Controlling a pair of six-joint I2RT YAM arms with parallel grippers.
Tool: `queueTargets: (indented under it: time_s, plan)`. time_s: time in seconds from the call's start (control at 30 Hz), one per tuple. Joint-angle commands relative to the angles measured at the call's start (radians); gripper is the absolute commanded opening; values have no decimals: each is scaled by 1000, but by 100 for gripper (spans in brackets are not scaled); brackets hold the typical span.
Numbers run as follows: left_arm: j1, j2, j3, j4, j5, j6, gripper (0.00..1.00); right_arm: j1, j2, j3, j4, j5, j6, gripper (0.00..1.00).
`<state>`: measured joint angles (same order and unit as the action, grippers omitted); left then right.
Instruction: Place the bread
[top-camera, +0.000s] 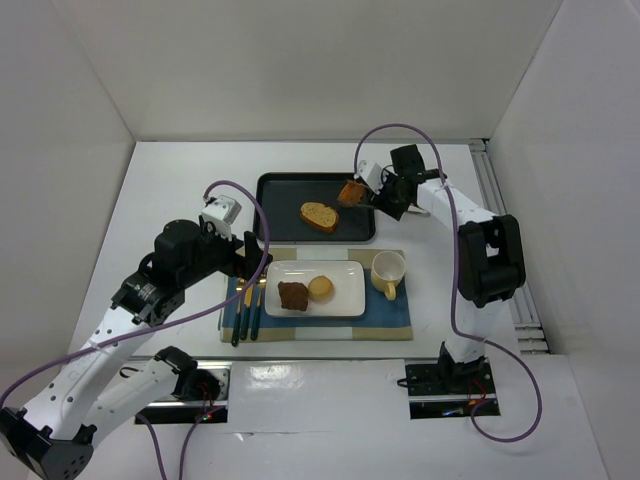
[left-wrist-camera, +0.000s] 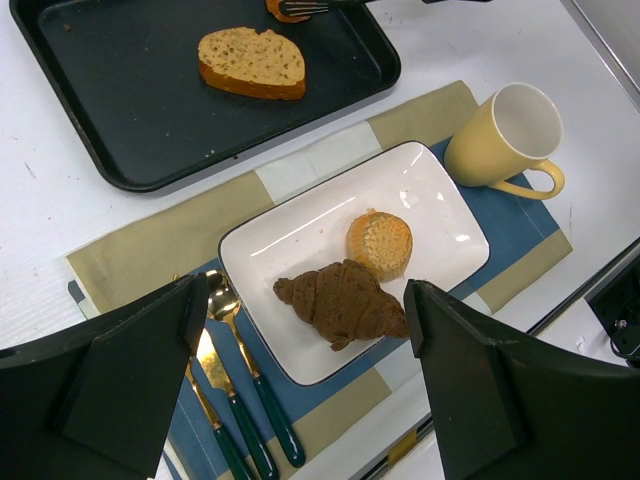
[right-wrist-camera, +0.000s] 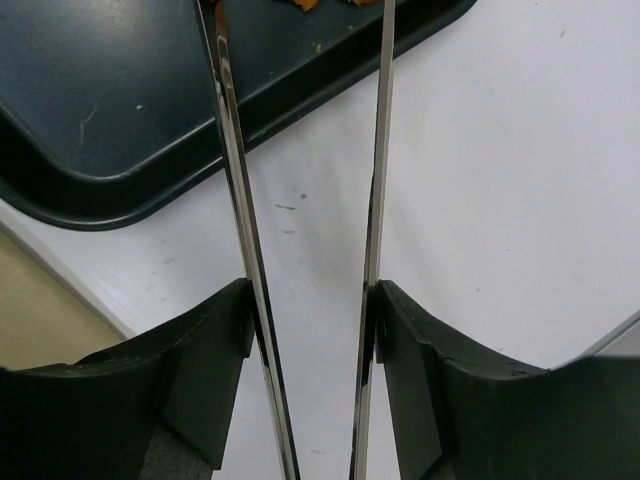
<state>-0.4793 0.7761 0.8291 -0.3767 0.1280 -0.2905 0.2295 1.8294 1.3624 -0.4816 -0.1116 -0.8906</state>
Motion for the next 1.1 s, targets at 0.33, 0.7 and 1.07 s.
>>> queueTargets:
  time_s: [0.33,0.7,1.07]
  plan:
    - [-2,-15,7,27,12,7,98,11,82,178,-156,50,-47,24]
    - [-2,-15,7,27,12,7,98,11,-57,178,-175,-51,-16,2]
    - [-2,-15,7,27,12,7,98,31,-323,64,-376,-226,-16,3]
